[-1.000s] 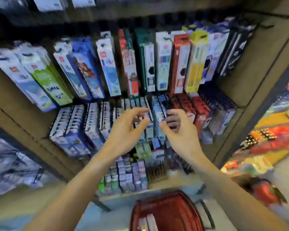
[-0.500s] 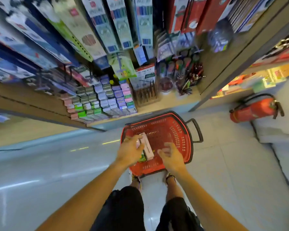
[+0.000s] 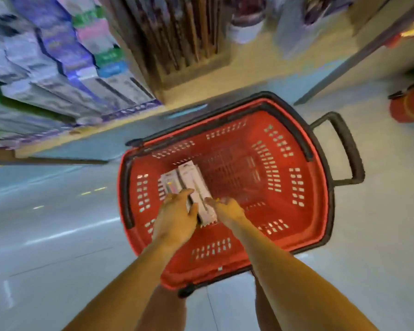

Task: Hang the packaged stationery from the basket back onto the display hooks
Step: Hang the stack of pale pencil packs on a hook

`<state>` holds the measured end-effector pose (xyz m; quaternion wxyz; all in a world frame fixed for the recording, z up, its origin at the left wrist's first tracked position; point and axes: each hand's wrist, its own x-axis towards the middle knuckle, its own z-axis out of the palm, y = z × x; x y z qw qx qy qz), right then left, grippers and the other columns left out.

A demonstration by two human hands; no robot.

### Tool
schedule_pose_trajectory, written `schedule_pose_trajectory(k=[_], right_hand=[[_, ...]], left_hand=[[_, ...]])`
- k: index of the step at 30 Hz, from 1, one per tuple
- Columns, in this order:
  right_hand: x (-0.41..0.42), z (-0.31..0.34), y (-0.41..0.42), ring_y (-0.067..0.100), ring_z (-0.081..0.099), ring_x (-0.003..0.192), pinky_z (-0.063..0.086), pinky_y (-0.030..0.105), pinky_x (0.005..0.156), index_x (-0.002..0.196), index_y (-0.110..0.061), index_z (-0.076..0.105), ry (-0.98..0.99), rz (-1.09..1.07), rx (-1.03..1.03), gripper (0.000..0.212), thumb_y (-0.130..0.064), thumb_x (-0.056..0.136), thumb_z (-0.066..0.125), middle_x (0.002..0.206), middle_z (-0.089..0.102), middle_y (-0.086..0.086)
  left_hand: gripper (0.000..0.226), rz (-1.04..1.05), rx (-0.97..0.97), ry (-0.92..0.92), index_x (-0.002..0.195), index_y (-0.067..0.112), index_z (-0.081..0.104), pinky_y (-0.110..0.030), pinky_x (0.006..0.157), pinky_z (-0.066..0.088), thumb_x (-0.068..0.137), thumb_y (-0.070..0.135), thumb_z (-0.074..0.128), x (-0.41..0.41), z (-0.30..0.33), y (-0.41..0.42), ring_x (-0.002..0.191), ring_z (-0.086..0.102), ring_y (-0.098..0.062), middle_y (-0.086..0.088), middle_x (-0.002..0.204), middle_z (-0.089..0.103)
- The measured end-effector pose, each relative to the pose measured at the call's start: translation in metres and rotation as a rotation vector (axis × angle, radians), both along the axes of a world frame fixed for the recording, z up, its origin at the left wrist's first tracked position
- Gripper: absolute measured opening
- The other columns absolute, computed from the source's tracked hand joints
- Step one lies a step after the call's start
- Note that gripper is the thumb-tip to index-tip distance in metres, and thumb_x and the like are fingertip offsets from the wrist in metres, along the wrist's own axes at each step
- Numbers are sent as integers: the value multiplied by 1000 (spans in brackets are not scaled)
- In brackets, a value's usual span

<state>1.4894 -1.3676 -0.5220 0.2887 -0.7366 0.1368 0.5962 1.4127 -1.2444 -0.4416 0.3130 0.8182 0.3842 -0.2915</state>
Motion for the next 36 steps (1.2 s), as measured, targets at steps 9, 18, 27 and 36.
schedule_pose_trajectory(k=[9,18,27,36], right_hand=[[-6,-188,26,29,51,136,45,42,112,146,-27,54,239,-158,172,85,-77,79,65,151,53,6],[-12,-154,31,35,33,138,36,53,113,145,-11,42,-64,143,99,103,-75,70,71,145,37,12],[-15,-157,33,26,60,106,55,35,86,118,-9,49,-64,26,127,104,-72,44,87,117,55,5],[-7,-105,20,19,67,99,60,38,86,120,-13,47,-50,-141,198,72,-40,70,92,110,63,2]], left_hand=[[45,-13,34,-11,148,28,49,-44,98,51,104,27,54,-9,-126,15,122,59,-36,-14,135,59],[56,12,31,48,159,30,33,-42,108,48,106,22,50,-17,-139,13,144,45,-31,-10,163,31],[60,24,1,93,162,32,26,-39,105,51,107,20,48,-15,-136,16,144,45,-29,-10,165,22],[51,132,-34,9,155,35,38,-45,101,54,106,26,49,-20,-96,22,122,61,-29,-10,143,53]])
